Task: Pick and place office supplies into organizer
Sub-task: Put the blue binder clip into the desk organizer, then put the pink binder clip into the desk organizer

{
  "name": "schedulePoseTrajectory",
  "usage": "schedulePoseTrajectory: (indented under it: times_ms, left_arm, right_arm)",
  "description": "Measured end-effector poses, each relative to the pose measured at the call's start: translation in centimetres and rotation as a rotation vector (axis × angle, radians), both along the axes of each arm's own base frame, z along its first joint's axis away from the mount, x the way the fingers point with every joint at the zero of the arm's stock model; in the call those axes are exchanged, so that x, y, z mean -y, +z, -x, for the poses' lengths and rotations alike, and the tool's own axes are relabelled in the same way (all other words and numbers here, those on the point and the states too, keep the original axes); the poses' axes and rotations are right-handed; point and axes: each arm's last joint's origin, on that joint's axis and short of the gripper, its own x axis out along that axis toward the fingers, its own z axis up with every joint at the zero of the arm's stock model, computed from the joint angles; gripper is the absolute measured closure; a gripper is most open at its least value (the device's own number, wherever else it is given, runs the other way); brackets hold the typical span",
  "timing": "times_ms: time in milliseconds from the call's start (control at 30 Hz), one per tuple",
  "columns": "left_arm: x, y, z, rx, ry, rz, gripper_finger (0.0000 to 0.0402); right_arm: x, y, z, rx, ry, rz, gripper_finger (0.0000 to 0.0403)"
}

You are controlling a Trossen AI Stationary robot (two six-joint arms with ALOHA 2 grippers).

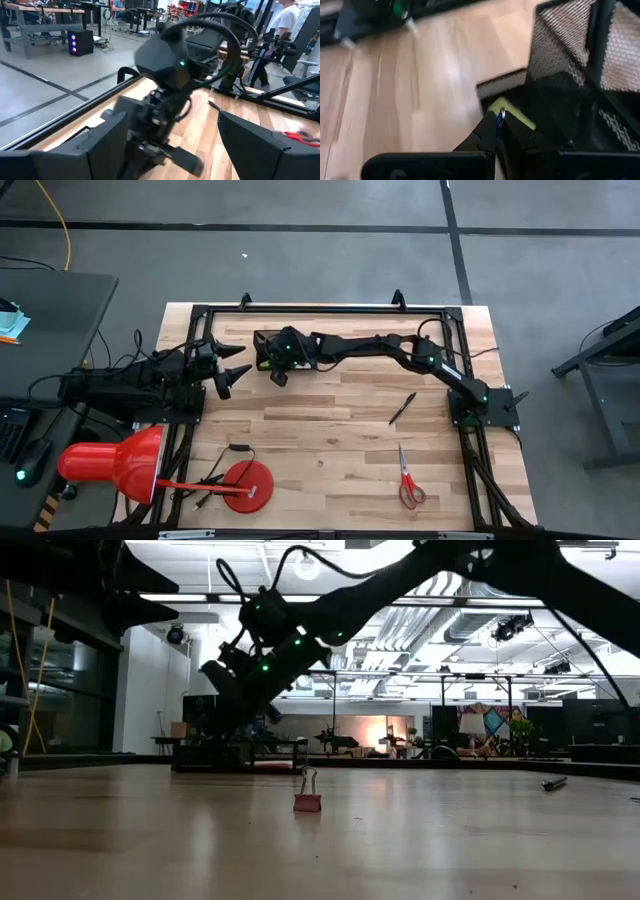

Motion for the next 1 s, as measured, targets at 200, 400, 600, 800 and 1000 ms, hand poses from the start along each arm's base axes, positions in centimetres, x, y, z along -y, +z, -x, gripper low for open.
schedulePoseTrajectory:
  times_ms: [200,400,600,800,1000]
  left_arm:
    - [0.0,-0.1,0.0,-0.013,-0.002,0.003,0.0108]
    - [0.0,-0.1,0.0,-0.011,-0.002,0.009,0.0108]
    - [0.0,-0.1,0.0,-0.011,-0.002,0.010,0.0108]
    - [0.0,-0.2,0.0,-0.020,-0.001,0.012,0.0108]
    - [0.0,-0.2,0.0,-0.021,-0.001,0.012,0.0108]
  right_arm:
    - [1.2,-0.4,0.0,-0.013,-0.073,-0.035,0.0387]
    - [1.7,-0.5,0.2,-0.025,-0.125,-0.041,0.0355]
    - [1.4,-0.5,0.1,-0.034,-0.142,0.015,0.0288]
    - [0.5,0.1,0.2,-0.055,-0.105,0.056,0.0231]
    - [-3.4,1.8,0.3,-0.105,-0.041,0.139,0.0239]
